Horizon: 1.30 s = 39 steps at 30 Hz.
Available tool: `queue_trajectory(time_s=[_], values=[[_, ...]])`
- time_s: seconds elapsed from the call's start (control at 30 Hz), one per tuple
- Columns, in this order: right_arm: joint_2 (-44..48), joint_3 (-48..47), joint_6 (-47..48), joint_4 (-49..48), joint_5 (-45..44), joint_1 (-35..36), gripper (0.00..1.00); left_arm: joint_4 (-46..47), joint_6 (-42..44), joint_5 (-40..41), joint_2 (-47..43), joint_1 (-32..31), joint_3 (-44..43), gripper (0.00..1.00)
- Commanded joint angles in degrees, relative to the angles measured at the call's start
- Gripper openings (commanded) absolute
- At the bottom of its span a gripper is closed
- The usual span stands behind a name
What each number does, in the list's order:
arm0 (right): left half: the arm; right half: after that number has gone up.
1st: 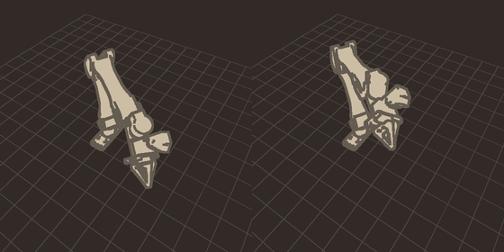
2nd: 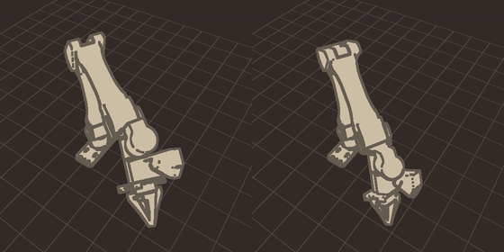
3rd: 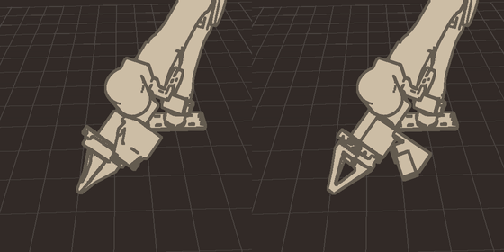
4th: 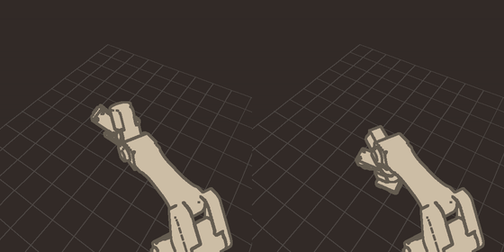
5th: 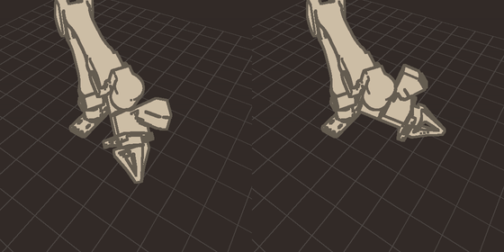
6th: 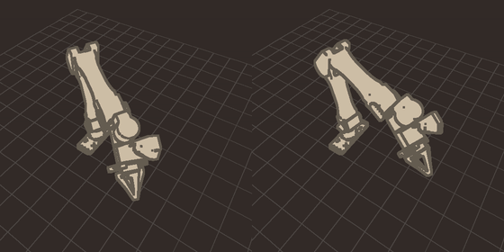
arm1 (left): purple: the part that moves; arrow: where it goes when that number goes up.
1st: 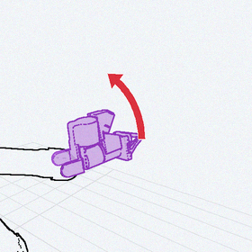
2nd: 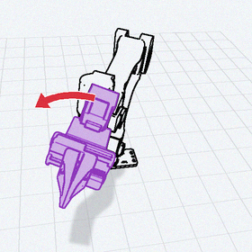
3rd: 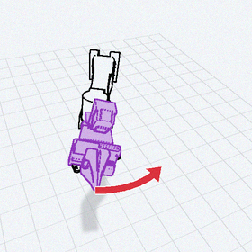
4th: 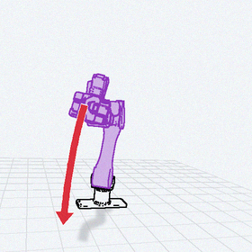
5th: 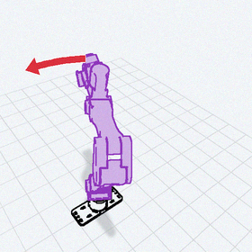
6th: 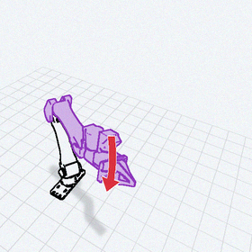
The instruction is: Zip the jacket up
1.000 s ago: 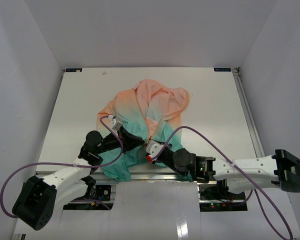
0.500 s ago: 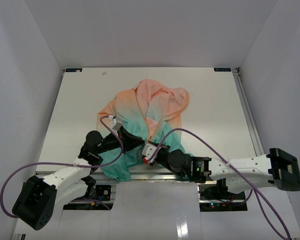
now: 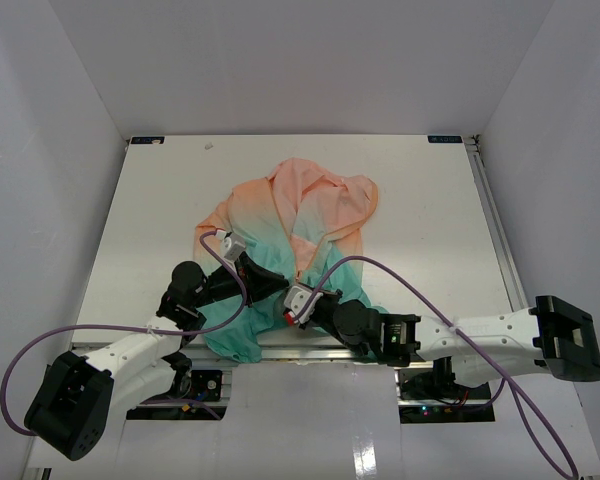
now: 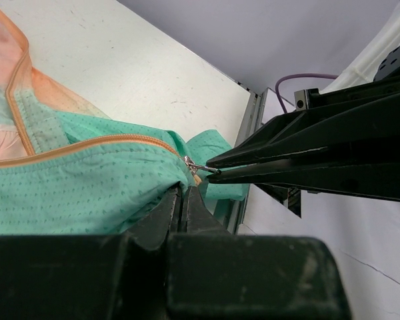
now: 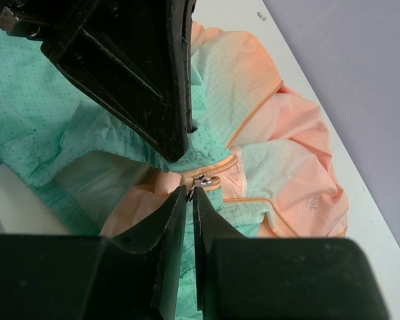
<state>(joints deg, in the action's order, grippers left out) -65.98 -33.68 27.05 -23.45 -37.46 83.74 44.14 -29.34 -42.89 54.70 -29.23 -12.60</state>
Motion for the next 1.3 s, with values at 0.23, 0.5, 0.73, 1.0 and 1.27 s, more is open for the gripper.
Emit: queue_trajectory(time_s=[0.23,0.5,0.73,1.0,1.27], values=[[2.08,1.16,-0.46,-5.9,0.49,-1.46,0.08,1.12,0.69,-1.48,-1.12,-0.74,-0.72,0.0],[1.2,1.06,-0.84,-5.36,3.67,-2.02,0.12,1.37,0.6,-1.58,-1.7,-0.91,-0.51,0.0],[0.19,0.39,-0.95,-5.11,3.6,-2.25,0.15,1.37,0.69,-1.65,-1.79,-1.0,-0.5,0.0],[-0.03,0.2,-2.18,-5.16,2.26,-3.72,0.08,1.61,0.82,-1.93,-2.31,-1.4,-0.32,0.0],[3.41,2.0,-5.01,-7.31,10.26,-9.85,0.08,1.95,1.53,-4.29,-1.76,-3.54,-0.78,0.0]])
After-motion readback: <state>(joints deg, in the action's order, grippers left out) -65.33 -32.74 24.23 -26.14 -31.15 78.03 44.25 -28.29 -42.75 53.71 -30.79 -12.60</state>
